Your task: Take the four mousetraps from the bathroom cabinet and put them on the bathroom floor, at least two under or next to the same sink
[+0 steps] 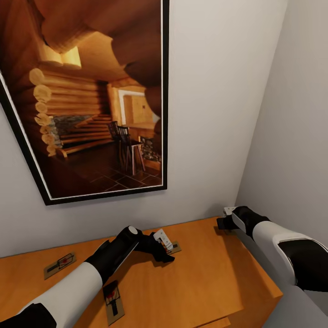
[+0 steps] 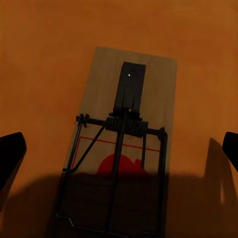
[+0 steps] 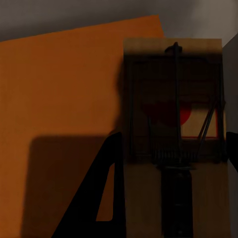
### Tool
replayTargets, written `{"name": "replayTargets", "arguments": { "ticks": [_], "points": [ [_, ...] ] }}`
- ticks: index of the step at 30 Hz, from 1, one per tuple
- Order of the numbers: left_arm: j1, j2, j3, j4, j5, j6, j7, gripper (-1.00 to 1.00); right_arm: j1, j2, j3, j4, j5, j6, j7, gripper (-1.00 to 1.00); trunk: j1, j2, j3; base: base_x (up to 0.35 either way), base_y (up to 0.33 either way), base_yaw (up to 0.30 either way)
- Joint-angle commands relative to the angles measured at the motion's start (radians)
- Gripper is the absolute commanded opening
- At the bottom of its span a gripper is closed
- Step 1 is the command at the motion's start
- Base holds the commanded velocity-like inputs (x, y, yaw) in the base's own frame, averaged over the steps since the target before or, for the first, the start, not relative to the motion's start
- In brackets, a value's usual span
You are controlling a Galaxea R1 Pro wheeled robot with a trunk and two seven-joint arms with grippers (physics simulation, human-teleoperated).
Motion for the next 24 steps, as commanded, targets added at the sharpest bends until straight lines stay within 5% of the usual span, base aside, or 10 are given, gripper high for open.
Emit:
{"name": "replayTargets", "arguments": {
  "ticks": [1, 24],
  "points": [
    [-0.001, 0.0, 0.001, -0.001, -0.009, 0.003, -0.006, 1.0, 0.0, -0.001, 0.006, -0.001, -0.012, 0.006, 0.004, -1.0, 0.0, -0.001, -0.002, 0.0, 0.0, 0.0],
    [-0.001, 0.0, 0.007, -0.001, -0.009, 0.004, -0.006, 1.0, 0.0, -0.001, 0.006, -0.001, -0.012, 0.006, 0.005, -1.0, 0.0, -0.001, -0.002, 0.0, 0.0, 0.0]
  ]
}}
